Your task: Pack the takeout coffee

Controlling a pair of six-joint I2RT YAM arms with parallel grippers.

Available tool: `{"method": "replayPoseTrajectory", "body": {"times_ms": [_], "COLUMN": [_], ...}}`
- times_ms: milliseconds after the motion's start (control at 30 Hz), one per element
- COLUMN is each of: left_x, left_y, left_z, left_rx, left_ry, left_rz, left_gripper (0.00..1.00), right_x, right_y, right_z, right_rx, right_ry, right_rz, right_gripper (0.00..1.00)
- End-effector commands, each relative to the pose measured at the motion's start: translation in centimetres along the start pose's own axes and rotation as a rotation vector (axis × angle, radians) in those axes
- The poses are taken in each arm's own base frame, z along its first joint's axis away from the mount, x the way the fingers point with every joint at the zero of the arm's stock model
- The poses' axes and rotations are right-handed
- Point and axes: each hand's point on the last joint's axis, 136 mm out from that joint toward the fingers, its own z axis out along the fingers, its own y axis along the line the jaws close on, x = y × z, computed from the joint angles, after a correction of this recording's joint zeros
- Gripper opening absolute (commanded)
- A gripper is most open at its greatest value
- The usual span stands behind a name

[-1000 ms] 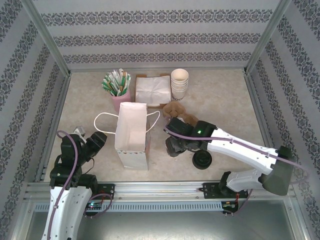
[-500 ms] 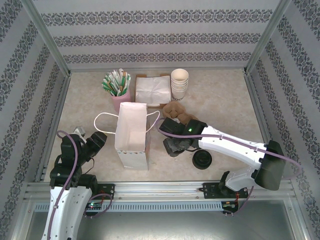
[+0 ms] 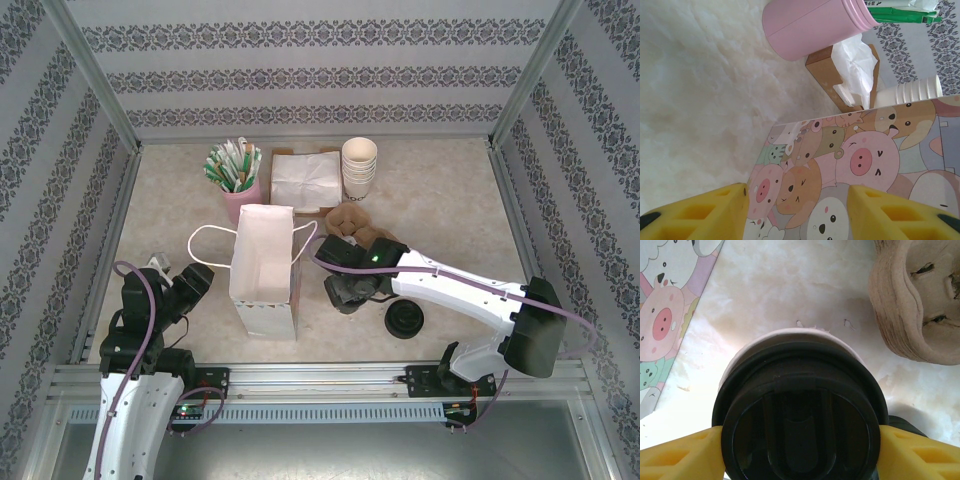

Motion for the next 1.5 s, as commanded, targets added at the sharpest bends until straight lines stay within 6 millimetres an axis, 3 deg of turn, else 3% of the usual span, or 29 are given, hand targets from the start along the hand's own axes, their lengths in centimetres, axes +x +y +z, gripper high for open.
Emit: {"method": "replayPoseTrajectory", "body": {"times_ms": [0, 600, 867, 1467], "left_x": [-0.2, -0.2, -0.2, -0.3], "left_y": [0.4, 0.6, 0.6, 0.4], "left_z": [0.0, 0.1, 0.1, 0.1], "left_rx": [-0.010, -0.014, -0.015, -0.012], "left_ry": [-0.015, -0.014, -0.018, -0.020], "left_rz": [0.007, 0.006, 0.005, 0.007], "left_gripper": [0.55, 0.55, 0.55, 0.55], "right_x": [-0.5, 0.9, 3.2, 8.4], "right_y": [0.0, -0.4, -1.5, -0.3], "right_z": [0.0, 1.6, 2.9, 6.0], "right_rx": [-0.013, 0.005, 0.080, 0.052], "right_ry": [-0.010, 0.055, 0.137, 0.378], "right_rz": [0.042, 0.074, 0.068, 0.133], "right_gripper": [0.73, 0.73, 0.72, 0.63]}}
